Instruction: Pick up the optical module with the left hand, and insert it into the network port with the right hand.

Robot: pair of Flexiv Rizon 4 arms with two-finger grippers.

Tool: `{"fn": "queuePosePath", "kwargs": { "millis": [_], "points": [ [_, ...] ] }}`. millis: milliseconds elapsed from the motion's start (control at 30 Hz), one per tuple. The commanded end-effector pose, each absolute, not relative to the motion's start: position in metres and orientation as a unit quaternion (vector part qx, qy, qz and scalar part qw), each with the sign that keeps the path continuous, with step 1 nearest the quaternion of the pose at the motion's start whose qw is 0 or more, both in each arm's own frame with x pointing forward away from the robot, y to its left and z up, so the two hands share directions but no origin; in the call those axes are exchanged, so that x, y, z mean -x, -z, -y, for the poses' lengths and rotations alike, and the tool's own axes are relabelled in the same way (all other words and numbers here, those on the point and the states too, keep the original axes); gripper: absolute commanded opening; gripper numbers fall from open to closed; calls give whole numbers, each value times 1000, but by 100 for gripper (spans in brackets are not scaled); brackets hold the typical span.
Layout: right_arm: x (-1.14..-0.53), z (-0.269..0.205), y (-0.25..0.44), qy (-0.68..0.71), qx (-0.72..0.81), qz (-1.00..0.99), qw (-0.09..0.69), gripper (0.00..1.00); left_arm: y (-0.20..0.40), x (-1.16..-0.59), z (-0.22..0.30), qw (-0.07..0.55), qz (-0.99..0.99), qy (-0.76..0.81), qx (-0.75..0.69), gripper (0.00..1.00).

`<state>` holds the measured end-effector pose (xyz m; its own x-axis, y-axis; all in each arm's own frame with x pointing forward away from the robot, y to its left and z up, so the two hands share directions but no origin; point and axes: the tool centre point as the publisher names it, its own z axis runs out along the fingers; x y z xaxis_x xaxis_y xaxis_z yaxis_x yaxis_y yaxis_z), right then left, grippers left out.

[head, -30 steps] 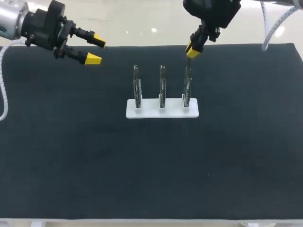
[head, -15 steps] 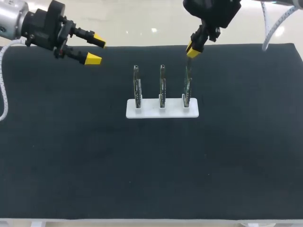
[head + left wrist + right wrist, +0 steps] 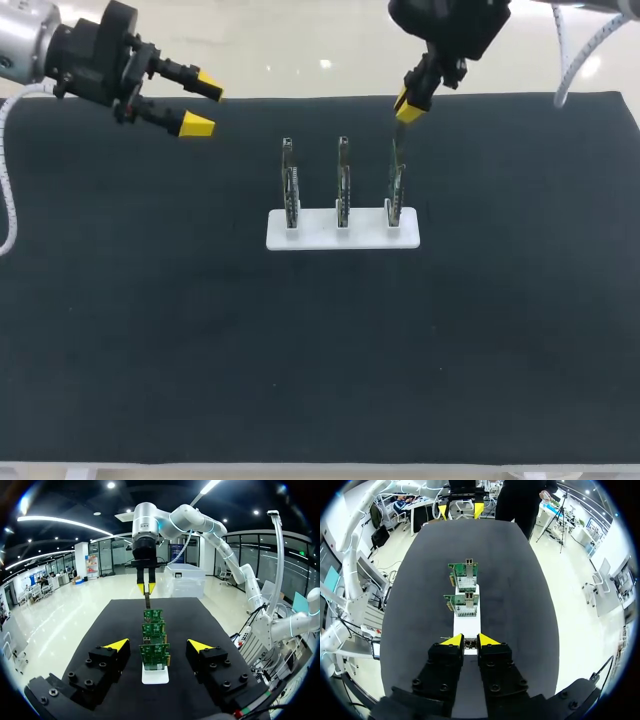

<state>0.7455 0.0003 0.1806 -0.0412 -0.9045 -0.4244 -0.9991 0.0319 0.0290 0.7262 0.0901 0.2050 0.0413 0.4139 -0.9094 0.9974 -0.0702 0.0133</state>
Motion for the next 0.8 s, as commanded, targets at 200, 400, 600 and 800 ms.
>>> {"fn": "queuePosePath", "kwargs": {
  "millis": [200, 400, 600, 800],
  "points": [
    [-745, -2, -178, -164, 678, -701, 145, 0, -205, -726, -90, 372, -572, 390, -618, 100],
    [-746, -3, -175, -166, 678, -700, 148, 0, -205, -726, -90, 372, -572, 390, -618, 100],
    [-746, -3, -181, -171, 670, -706, 153, 100, -205, -726, -90, 372, -572, 390, -618, 100],
    [-745, -4, -189, -168, 668, -710, 147, 100, -205, -726, -90, 372, -572, 390, -618, 100]
  ]
}}
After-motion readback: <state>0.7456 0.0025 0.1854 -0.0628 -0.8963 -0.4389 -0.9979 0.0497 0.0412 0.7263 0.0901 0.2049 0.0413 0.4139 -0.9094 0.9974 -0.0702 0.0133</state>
